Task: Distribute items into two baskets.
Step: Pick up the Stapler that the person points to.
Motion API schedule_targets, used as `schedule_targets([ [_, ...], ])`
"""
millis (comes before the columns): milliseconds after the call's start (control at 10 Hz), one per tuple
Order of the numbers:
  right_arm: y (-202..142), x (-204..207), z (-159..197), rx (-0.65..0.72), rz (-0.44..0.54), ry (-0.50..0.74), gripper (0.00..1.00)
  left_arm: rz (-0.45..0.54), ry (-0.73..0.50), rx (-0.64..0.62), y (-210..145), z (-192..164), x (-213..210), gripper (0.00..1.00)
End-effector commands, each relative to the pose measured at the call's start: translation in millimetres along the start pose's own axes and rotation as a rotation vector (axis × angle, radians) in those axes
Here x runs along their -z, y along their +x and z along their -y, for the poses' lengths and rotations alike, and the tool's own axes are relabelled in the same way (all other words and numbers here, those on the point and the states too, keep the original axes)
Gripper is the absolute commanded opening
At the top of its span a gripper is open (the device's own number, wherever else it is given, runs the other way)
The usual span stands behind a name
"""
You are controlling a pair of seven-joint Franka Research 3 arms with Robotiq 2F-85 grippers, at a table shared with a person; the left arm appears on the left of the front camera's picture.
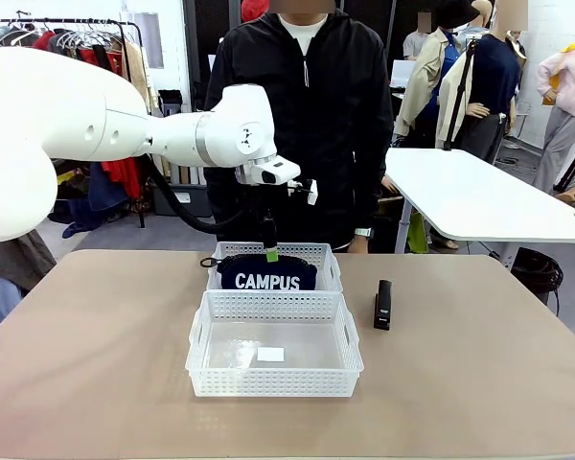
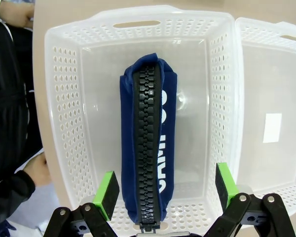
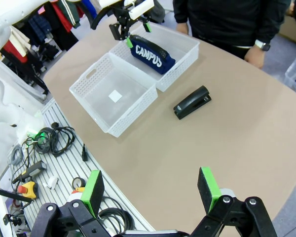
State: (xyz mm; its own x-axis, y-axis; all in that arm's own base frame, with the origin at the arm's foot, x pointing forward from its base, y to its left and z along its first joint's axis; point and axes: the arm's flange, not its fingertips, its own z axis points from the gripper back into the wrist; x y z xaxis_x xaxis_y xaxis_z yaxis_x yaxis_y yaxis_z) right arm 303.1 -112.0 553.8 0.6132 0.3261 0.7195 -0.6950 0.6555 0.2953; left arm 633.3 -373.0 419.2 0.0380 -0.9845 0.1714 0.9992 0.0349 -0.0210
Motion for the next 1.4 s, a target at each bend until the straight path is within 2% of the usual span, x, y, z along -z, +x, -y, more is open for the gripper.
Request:
schedule_targets([
  [0,1,-1,-1,-0.014,0.011,0.008,1.0,0.004,0.005,0.008,0,-2,-3,1.0],
  [300,1,-1,-1,-0.014,0.011,0.008,1.0,0.0,0.0,0.0,0,0,0,1.0],
  [600,1,-1,-1,-0.014,0.011,0.008,1.0,0.224,0.16,-0.082,-36,33,-60,1.0],
  [800,1,-1,-1,-0.014,0.011,0.008,1.0,0.274,0.215,-0.178,-80,40,-87,1.0],
  [1000,1,-1,-1,-0.014,0.011,0.008,1.0,0.451,0.23,-0.307,-157,48,-111,1.0],
  [1200,1,-1,-1,-0.014,0.011,0.008,1.0,0.526,0.225,-0.398,-200,53,-130,1.0],
  [1300,1,-1,-1,-0.014,0.011,0.008,1.0,0.612,0.208,-0.418,-220,59,-135,1.0],
])
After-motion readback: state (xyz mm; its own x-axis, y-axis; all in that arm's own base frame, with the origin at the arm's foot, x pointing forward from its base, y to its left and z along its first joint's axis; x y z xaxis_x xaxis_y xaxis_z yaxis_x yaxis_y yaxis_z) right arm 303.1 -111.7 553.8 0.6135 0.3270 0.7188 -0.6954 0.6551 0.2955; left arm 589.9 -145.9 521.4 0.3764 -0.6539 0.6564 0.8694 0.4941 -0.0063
